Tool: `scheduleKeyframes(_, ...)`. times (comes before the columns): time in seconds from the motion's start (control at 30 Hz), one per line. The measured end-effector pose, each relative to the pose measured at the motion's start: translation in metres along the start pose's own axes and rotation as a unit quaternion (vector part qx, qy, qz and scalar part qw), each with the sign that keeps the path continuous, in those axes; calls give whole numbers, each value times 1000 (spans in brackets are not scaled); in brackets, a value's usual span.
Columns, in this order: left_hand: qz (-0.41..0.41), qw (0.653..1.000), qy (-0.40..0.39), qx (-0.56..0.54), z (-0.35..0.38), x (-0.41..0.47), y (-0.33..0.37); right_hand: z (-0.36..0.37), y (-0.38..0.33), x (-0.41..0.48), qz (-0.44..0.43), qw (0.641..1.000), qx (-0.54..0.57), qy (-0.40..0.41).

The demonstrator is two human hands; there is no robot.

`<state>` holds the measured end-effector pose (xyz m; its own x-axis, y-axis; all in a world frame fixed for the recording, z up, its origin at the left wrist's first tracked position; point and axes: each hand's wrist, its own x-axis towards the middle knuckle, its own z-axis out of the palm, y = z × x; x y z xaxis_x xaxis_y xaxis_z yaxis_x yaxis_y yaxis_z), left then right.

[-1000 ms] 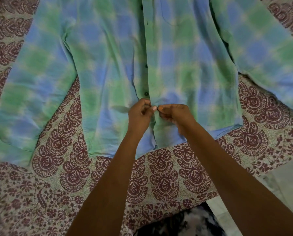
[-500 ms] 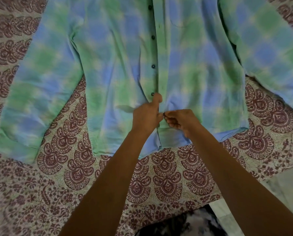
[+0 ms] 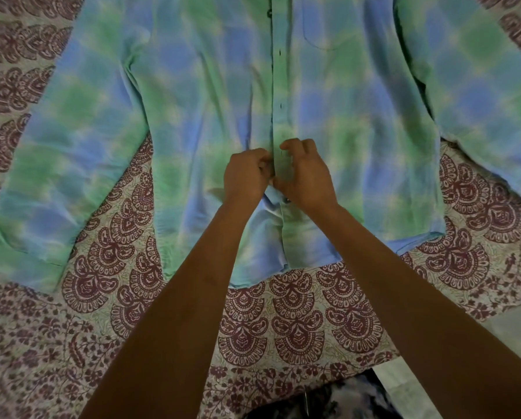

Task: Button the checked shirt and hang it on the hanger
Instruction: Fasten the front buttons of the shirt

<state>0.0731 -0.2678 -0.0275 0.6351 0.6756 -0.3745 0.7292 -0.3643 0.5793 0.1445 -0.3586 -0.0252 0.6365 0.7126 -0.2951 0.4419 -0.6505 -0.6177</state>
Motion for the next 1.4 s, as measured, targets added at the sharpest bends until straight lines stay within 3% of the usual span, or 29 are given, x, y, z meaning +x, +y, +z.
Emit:
scheduleKeyframes(0.1,25,995,-23,90,4,-1,2,-2,-1,11,-21,997,-71,-22)
scheduleKeyframes(0.2,25,993,-26,114,4,-2,4,-2,-1,16,-16,993,-108,-48)
scheduleKeyframes(0.47,-83,995,41,-42,-6,8,4,4,-5,17,6,986,-158,-62)
scheduleKeyframes(0.6,-89,989,45,-108,-10,11,9,3,4,15,77,995,29,63)
scheduleKeyframes(0.7,-89,987,40,-128,-9,11,17,-4,8,6,154,958,226,86)
scheduleKeyframes(0.8,-89,987,43,-129,-6,10,23,-6,9,-1,191,920,332,88)
scheduleKeyframes(1.07,-58,989,38,-130,-7,1,39,-3,10,-5,217,886,398,95)
scheduleKeyframes(1.2,-82,990,55,-104,-7,0,37,-1,10,-10,189,899,385,86)
scheduleKeyframes(1.4,-160,948,-6,-274,-10,0,37,0,11,-13,211,893,386,95)
